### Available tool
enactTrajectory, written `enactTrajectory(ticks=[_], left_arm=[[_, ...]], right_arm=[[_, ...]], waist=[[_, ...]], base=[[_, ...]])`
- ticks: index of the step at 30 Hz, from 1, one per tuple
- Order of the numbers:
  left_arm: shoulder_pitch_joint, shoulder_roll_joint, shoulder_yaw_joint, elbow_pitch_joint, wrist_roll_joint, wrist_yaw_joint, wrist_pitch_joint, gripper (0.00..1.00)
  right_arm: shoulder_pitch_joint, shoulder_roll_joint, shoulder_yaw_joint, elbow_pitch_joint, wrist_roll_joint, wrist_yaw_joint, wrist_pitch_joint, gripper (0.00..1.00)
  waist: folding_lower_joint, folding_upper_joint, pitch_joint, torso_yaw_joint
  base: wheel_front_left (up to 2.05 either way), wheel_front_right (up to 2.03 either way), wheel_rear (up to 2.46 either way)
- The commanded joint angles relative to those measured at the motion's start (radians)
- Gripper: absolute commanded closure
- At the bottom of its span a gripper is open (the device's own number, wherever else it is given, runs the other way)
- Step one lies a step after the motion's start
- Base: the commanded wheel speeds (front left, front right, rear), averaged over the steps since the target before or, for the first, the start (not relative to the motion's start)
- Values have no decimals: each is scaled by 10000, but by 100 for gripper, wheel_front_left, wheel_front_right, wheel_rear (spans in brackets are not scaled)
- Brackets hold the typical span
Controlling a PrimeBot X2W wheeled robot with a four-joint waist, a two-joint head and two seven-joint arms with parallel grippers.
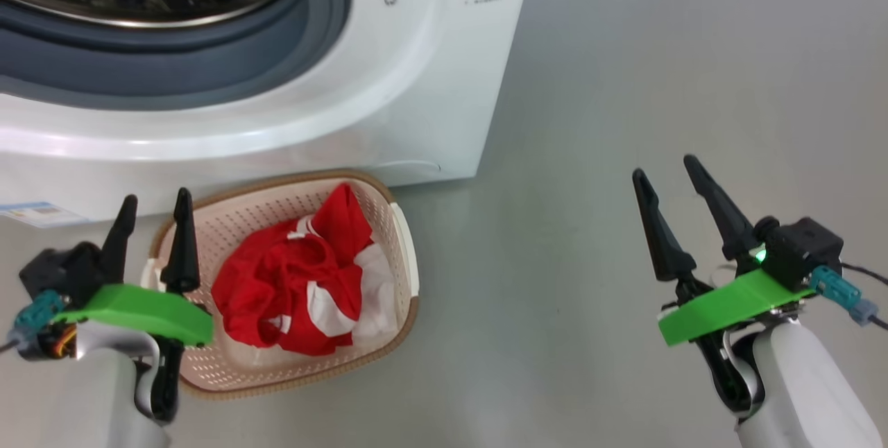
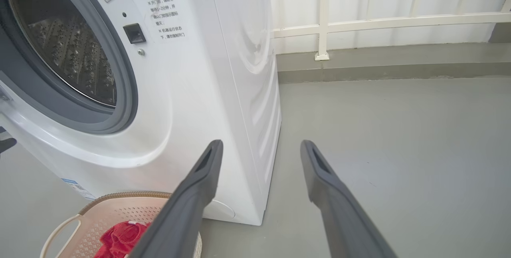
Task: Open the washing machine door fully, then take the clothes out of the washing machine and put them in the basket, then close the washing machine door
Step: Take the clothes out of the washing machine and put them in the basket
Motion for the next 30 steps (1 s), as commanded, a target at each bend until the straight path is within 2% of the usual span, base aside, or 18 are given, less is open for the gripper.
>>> enactTrajectory(ticks=[1,18,30], left_arm=[[233,238,420,-396,141,-31,-53,0],[2240,-202,1444,-2786,892,-31,-53,0],[3262,-469,1775,-3848,1075,-31,-53,0]], right_arm=[[276,-90,138,-198,49,16,-46,0],[1199,-342,-185,-245,149,16,-46,0],[1696,-377,-286,-311,151,16,-46,0]], waist=[[0,-1,-330,149],[0,-1,-1363,321],[0,-1,-1674,367]], base=[[0,0,0],[0,0,0],[0,0,0]])
